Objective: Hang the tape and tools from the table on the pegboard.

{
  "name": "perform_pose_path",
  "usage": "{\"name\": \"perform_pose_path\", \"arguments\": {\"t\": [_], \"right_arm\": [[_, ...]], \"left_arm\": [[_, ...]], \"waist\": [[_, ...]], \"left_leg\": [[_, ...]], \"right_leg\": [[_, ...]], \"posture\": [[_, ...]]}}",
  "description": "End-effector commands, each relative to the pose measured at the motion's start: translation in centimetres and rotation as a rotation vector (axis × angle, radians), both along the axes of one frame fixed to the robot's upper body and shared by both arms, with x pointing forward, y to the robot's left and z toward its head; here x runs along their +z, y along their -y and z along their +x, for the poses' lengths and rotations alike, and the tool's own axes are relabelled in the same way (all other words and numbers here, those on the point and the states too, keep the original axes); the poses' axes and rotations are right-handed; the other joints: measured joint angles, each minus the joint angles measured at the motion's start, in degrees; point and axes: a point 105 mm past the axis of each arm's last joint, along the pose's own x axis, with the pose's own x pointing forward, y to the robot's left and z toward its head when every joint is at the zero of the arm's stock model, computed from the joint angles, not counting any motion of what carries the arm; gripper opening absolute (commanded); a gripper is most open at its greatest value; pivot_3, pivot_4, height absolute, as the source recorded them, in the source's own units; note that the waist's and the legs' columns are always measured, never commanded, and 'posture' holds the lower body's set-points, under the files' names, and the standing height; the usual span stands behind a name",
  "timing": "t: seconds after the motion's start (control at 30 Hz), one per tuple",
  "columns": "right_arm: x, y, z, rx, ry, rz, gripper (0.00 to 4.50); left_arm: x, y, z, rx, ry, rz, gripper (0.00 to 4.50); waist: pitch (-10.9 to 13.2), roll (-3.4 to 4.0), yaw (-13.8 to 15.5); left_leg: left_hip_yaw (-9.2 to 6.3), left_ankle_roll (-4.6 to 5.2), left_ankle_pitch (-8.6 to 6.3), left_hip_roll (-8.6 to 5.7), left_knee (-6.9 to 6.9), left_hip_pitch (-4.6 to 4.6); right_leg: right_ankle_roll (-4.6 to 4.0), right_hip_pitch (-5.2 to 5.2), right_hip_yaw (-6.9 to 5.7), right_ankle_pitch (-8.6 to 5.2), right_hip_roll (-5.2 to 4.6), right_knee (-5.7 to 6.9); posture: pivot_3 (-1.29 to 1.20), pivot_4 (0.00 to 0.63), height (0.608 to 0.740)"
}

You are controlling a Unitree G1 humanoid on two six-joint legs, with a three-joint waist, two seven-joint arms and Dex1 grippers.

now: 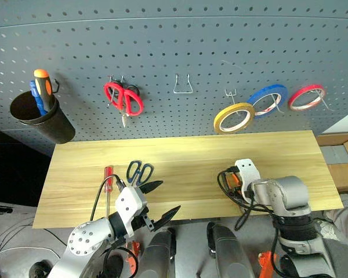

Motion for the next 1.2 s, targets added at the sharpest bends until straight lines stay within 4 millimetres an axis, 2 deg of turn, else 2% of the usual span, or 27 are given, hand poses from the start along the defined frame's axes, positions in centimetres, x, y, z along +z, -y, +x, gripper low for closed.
{"name": "perform_pose_path", "arguments": {"t": [0.03,0.1,0.13,0.3,0.43,0.6,0.67,0.7,0.73,0.77,0.83,0.9,0.97,1.1,1.2], "right_arm": [[5.5,-4.6,-3.2,0.438,0.123,0.194,2.33],[8.8,-6.3,-5.1,0.642,0.227,0.308,2.33],[10.2,-6.8,-5.3,0.684,0.268,0.361,2.33],[17.6,-9.8,-4.7,0.802,0.529,0.62,2.33],[23.5,-11.2,-3.3,0.783,0.812,0.765,2.33],[28.9,-12.1,-2.1,0.75,1.071,0.83,2.33],[30.7,-12.0,-0.5,0.676,1.189,0.779,2.33],[31.2,-12.1,0.1,0.653,1.227,0.762,2.33],[31.5,-12.2,0.5,0.643,1.242,0.756,2.33],[31.7,-12.0,1.6,0.59,1.256,0.746,2.33],[31.7,-11.7,3.9,0.492,1.298,0.667,2.33],[31.6,-11.8,5.1,0.461,1.337,0.604,2.33],[32.1,-12.6,5.2,0.475,1.355,0.609,2.33],[32.6,-14.2,4.0,0.557,1.386,0.646,2.33],[30.9,-15.1,4.3,0.558,1.379,0.637,2.33]], "left_arm": [[1.1,-0.8,0.6,0.046,0.051,-0.038,4.5],[2.0,-1.2,1.2,0.09,0.08,-0.094,4.5],[2.5,-1.4,1.6,0.119,0.106,-0.125,4.5],[5.1,-1.4,3.0,0.194,0.208,-0.238,4.5],[8.1,-1.2,3.6,0.218,0.337,-0.289,4.5],[12.7,-0.2,3.4,0.199,0.516,-0.33,4.5],[13.9,-0.5,3.5,0.214,0.554,-0.334,4.5],[14.1,-0.5,3.6,0.215,0.561,-0.334,4.5],[14.2,-0.5,3.5,0.212,0.553,-0.335,4.5],[13.9,-0.3,3.4,0.204,0.542,-0.331,4.5],[13.5,-0.2,3.4,0.201,0.524,-0.331,4.5],[13.4,-0.3,3.5,0.211,0.519,-0.339,4.5],[13.5,-0.4,3.6,0.22,0.517,-0.345,4.5],[12.9,-0.9,3.9,0.243,0.508,-0.327,4.5],[12.4,-1.2,4.0,0.253,0.497,-0.313,4.5]], "waist": [[0.0,0.0,-0.1],[0.0,-0.05,-0.3],[0.0,-0.12,-0.4],[0.0,-0.19,-0.2],[0.0,-0.23,0.1],[-0.1,-0.3,0.6],[-0.1,-0.31,0.5],[-0.1,-0.31,0.4],[-0.1,-0.31,0.3],[-0.2,-0.34,0.2],[-0.3,-0.36,0.0],[-0.3,-0.37,0.0],[-0.3,-0.37,-0.2],[-0.3,-0.42,-0.1],[-0.5,-0.52,0.0]], "left_leg": [[0.0,-0.01,0.01,-0.01,0.0,-0.17],[0.01,-0.02,0.02,0.03,0.02,-0.43],[0.01,-0.03,0.02,0.09,0.02,-0.47],[0.1,-0.03,0.02,0.19,0.34,-0.57],[0.04,-0.04,0.02,0.12,0.66,-0.7],[-0.04,-0.06,0.04,-0.06,0.75,-0.75],[-0.02,-0.07,0.04,-0.08,0.77,-0.75],[-0.02,-0.07,0.04,-0.09,0.77,-0.74],[-0.03,-0.09,0.05,-0.09,0.77,-0.74],[-0.02,-0.11,0.06,-0.09,0.76,-0.72],[-0.02,-0.12,0.07,-0.09,0.73,-0.72],[0.04,-0.13,0.08,-0.09,0.74,-0.74],[0.17,-0.19,0.12,-0.1,0.81,-0.73],[0.29,-0.45,0.45,-0.09,0.86,-0.7],[0.24,-0.51,0.6,-0.04,0.83,-0.69]], "right_leg": [[0.0,-0.21,-0.01,0.0,0.0,0.01],[0.0,-0.53,-0.04,0.0,0.03,0.04],[0.0,-0.55,-0.07,0.0,0.05,0.05],[-0.03,-0.55,-0.09,0.05,0.1,0.14],[-0.02,-0.56,-0.12,0.09,0.08,0.2],[-0.04,-0.6,-0.15,0.14,-0.01,0.24],[-0.04,-0.62,-0.13,0.14,-0.01,0.26],[-0.04,-0.64,-0.14,0.14,-0.01,0.31],[-0.04,-0.65,-0.14,0.14,0.0,0.31],[-0.04,-0.66,-0.14,0.14,0.0,0.35],[-0.04,-0.69,-0.15,0.14,0.0,0.37],[-0.04,-0.75,-0.14,0.14,0.0,0.4],[-0.04,-0.85,-0.12,0.14,0.0,0.66],[-0.26,-1.08,-0.02,0.34,0.0,1.17],[-0.36,-1.11,-0.01,0.53,0.06,1.22]], "posture": [[-0.08,0.354,0.74],[-0.08,0.347,0.74],[-0.09,0.338,0.74],[-0.08,0.319,0.74],[-0.08,0.31,0.74],[-0.07,0.315,0.74],[-0.05,0.312,0.74],[-0.05,0.312,0.74],[-0.04,0.286,0.74],[-0.04,0.279,0.74],[-0.04,0.276,0.74],[-0.04,0.277,0.74],[-0.03,0.268,0.74],[-0.02,0.256,0.74],[-0.02,0.252,0.74]]}}
